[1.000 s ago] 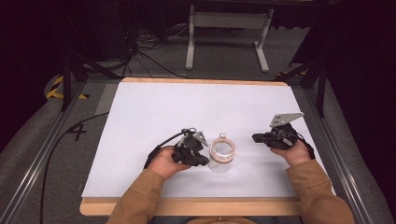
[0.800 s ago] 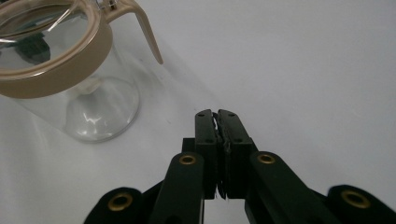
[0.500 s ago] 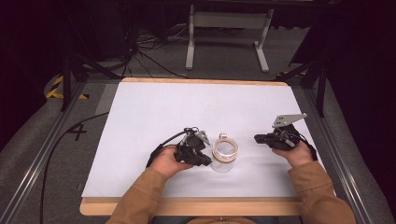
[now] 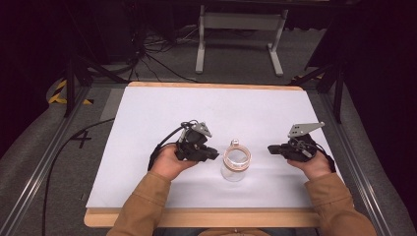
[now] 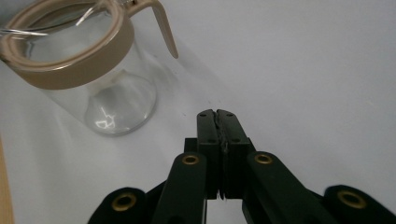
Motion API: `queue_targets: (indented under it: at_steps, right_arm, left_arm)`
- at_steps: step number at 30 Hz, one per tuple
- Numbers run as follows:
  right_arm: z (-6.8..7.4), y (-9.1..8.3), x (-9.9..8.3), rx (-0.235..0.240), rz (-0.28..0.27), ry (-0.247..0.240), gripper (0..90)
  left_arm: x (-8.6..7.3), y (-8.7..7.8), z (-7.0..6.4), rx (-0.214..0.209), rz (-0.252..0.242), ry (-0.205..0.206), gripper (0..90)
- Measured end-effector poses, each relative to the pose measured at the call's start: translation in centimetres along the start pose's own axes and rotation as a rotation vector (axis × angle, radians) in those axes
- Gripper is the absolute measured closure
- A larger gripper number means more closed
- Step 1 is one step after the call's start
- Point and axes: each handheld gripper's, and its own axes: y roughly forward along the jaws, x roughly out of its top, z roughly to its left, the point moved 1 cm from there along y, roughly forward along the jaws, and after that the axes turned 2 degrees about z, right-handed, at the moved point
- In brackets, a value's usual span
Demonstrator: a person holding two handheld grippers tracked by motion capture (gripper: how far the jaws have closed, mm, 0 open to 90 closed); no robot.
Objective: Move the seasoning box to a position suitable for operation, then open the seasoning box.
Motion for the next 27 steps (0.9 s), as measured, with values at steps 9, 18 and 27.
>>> queue_targets:
  at_steps: [9,18,27]
  right_arm:
    - [0.7,-1.0,-0.2,0.009,-0.027,0.006,88.9]
    - [1.2,-1.9,-0.5,0.022,-0.047,0.013,88.9]
    - [1.7,-2.2,-0.9,0.019,-0.051,0.018,88.5]
  left_arm:
    - [1.1,-1.3,0.2,0.097,-0.128,-0.006,81.5]
    - [2.2,-0.9,-0.3,0.120,-0.187,0.046,81.5]
    - [3.5,0.2,0.0,0.084,-0.174,0.031,81.5]
